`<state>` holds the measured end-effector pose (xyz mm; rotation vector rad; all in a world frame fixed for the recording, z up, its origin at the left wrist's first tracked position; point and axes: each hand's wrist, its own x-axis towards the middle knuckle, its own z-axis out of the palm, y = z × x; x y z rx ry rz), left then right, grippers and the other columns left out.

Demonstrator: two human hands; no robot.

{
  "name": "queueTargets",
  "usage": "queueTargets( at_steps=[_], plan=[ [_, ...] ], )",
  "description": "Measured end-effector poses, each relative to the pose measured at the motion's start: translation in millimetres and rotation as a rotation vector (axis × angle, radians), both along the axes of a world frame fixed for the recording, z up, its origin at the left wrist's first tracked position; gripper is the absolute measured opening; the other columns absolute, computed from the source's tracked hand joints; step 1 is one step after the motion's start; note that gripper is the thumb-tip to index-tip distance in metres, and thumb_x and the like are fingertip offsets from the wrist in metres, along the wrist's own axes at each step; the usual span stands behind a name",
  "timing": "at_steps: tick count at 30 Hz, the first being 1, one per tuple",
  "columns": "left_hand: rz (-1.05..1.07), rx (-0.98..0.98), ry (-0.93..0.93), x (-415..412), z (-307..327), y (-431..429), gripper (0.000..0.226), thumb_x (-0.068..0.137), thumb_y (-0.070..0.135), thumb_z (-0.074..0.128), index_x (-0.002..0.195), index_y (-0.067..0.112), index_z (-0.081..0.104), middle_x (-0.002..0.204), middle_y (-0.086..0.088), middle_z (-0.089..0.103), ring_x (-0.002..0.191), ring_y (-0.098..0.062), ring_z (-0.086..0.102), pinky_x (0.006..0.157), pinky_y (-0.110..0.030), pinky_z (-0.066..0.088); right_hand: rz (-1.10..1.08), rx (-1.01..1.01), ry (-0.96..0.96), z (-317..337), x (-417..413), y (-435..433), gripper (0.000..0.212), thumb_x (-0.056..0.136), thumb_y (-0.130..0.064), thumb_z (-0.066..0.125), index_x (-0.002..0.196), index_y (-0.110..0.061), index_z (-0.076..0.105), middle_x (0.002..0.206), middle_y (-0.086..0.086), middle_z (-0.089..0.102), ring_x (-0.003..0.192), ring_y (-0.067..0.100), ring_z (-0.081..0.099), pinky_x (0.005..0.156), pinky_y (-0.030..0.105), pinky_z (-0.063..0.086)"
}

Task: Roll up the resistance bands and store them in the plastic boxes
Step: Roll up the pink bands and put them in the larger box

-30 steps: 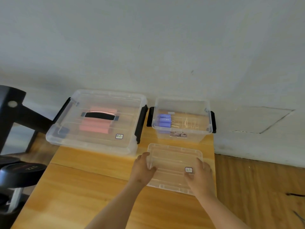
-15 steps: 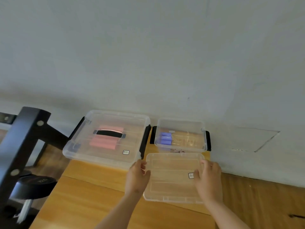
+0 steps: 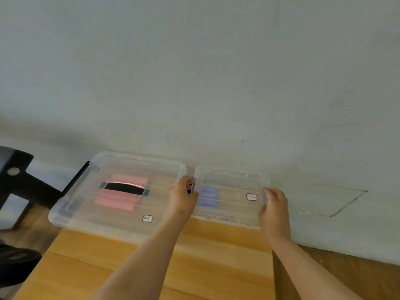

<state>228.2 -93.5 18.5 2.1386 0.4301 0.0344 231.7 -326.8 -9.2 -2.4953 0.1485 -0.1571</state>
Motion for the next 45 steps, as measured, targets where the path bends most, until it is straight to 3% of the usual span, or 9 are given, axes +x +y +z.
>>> queueTargets(
  at_steps=[2,9,14,17,22,28,33,39,45],
  plan=[
    [-0.004,0.037,0.028,11,-10,1,0.037,0.087,0.011,0.061,0.121,0.026,0.056,0.114,0.006,0.063,0.106,-0.014,0.058,0.092,-0.036,0.051,0.001,-0.011,0.005,-10,13,0,0.050,0.087,0.017,0.039,0.132,0.000,0.051,0.139,0.018,0.042,0.129,0.031,0.036,0.103,0.030,0.031],
    [0.008,0.001,0.039,30,-24,1,0.030,0.091,0.001,0.056,0.120,0.010,0.059,0.115,0.000,0.062,0.102,-0.007,0.053,0.082,-0.017,0.041,-0.007,0.021,0.020,-31,37,-1,0.048,0.090,0.014,0.038,0.133,-0.002,0.051,0.143,0.014,0.041,0.133,0.028,0.037,0.108,0.031,0.031],
    [0.018,0.030,0.064,30,-25,-8,0.032,0.097,0.006,0.049,0.127,0.014,0.053,0.120,0.000,0.060,0.095,-0.009,0.052,0.077,-0.021,0.038,0.007,0.090,0.013,-35,36,-4,0.046,0.092,0.010,0.042,0.136,-0.002,0.046,0.143,0.012,0.042,0.133,0.027,0.038,0.108,0.026,0.027],
    [0.088,-0.006,0.138,29,-27,-16,0.041,0.100,0.013,0.044,0.141,0.012,0.039,0.130,-0.008,0.057,0.102,-0.022,0.058,0.077,-0.025,0.039,-0.051,0.093,0.078,-42,35,-8,0.046,0.097,-0.006,0.044,0.142,-0.004,0.038,0.143,0.015,0.043,0.133,0.030,0.038,0.111,0.039,0.034],
    [0.193,-0.064,0.177,26,-29,-24,0.041,0.101,0.021,0.045,0.139,0.008,0.040,0.131,-0.011,0.056,0.115,-0.028,0.055,0.081,-0.029,0.040,-0.147,0.195,0.258,-47,29,-12,0.051,0.101,-0.031,0.038,0.147,-0.010,0.029,0.136,0.017,0.049,0.114,0.036,0.055,0.089,0.044,0.048],
    [0.316,-0.116,0.049,13,-36,-32,0.046,0.092,0.022,0.063,0.135,0.012,0.050,0.134,-0.005,0.056,0.126,-0.020,0.050,0.101,-0.034,0.042,-0.168,0.136,0.106,-39,20,-22,0.058,0.097,-0.024,0.053,0.146,-0.003,0.031,0.137,0.020,0.038,0.124,0.032,0.045,0.103,0.040,0.040],
    [0.305,-0.117,0.041,8,-36,-31,0.052,0.087,0.024,0.069,0.134,0.012,0.049,0.129,-0.002,0.057,0.120,-0.019,0.053,0.093,-0.028,0.041,-0.132,0.171,0.076,-41,16,-33,0.035,0.097,-0.025,0.053,0.127,-0.008,0.054,0.112,0.011,0.059,0.105,0.030,0.054,0.087,0.039,0.048],
    [0.254,-0.050,-0.017,6,-30,-41,0.047,0.090,0.008,0.063,0.134,0.014,0.048,0.126,0.000,0.056,0.114,-0.012,0.051,0.087,-0.022,0.039,-0.150,0.261,0.120,-39,6,-27,0.046,0.101,-0.028,0.042,0.144,-0.011,0.037,0.121,0.011,0.063,0.104,0.032,0.061,0.086,0.044,0.052],
    [0.252,-0.130,0.019,2,-31,-40,0.048,0.092,0.012,0.061,0.138,0.012,0.047,0.134,-0.004,0.057,0.123,-0.019,0.053,0.092,-0.025,0.043,-0.155,0.170,0.069,-36,1,-23,0.037,0.101,-0.020,0.041,0.135,-0.005,0.045,0.099,0.016,0.067,0.086,0.034,0.063,0.071,0.038,0.049]
  ],
)
